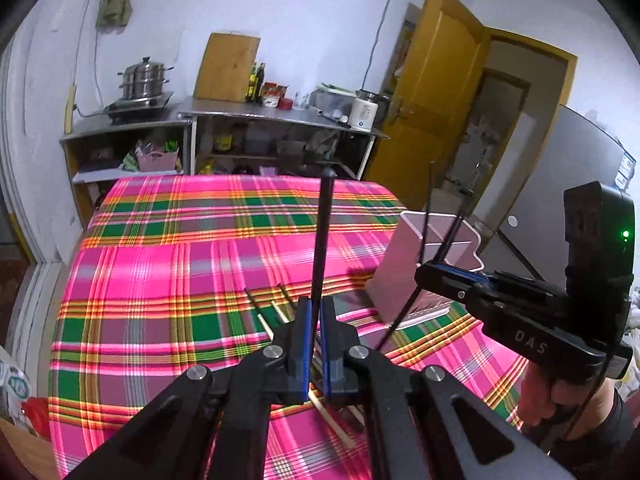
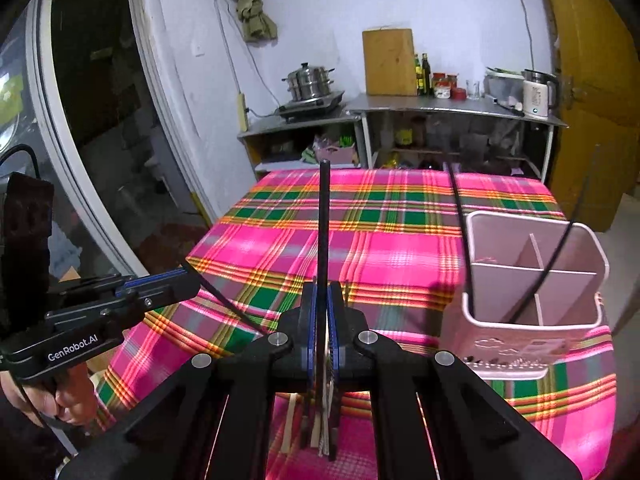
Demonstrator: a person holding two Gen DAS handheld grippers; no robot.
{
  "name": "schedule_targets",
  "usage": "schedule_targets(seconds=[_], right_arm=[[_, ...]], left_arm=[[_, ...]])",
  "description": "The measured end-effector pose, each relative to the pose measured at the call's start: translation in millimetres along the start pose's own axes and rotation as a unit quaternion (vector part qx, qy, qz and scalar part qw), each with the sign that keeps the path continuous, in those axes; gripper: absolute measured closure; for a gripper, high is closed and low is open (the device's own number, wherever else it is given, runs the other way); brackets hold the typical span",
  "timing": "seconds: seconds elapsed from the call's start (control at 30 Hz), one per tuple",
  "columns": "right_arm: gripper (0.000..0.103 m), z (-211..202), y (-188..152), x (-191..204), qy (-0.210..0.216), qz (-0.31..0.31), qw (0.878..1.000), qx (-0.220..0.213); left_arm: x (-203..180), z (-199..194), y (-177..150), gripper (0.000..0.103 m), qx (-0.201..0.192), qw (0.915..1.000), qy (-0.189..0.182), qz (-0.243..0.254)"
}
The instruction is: Organize utensils
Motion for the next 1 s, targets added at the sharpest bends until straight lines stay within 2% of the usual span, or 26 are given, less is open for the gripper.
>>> schedule_targets(seconds=[0.4, 0.5, 0.7, 0.87, 1.0], right_arm=[[0.097, -41.1, 0.3, -21.2, -0.021, 0.016, 0.999, -0.032], [0.097, -44.8, -2.6, -25.3, -0.026, 0.02, 0.999, -0.032], [0.098, -49.8, -8.1, -36.0, -0.033, 0.031, 0.999, -0.031], [0.097, -48.2, -6.8, -42.6, -0.037, 0.039, 0.998, -0.03], [0.098, -50.7, -6.7, -44.9, -0.04, 0.041, 0.998, -0.032]], left_arm=[[-35.2, -6.6, 8.5, 0.103, -0.006, 0.9994, -0.019, 0.027], [-35.1, -2.0, 5.2, 0.103, -0.002, 0.9994, -0.02, 0.028], [-14.8, 19.3, -2.3, 0.103, 0.02, 0.9998, -0.009, -0.002], [-3.8, 46.1, -7.3, 0.098, 0.047, 0.9988, -0.007, -0.007], [5.8, 74.6, -9.3, 0.088, 0.071, 0.9975, -0.005, 0.003]])
Point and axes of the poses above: each gripper's, at about its wrist camera, not at the fingertips, and z roughly the way its jaws point, x to its left, y to its top, the point moved 3 cm from there along z, roughly the way its jaws point, and after that the axes turned 7 degrees about -y, right-handed, at the moved point
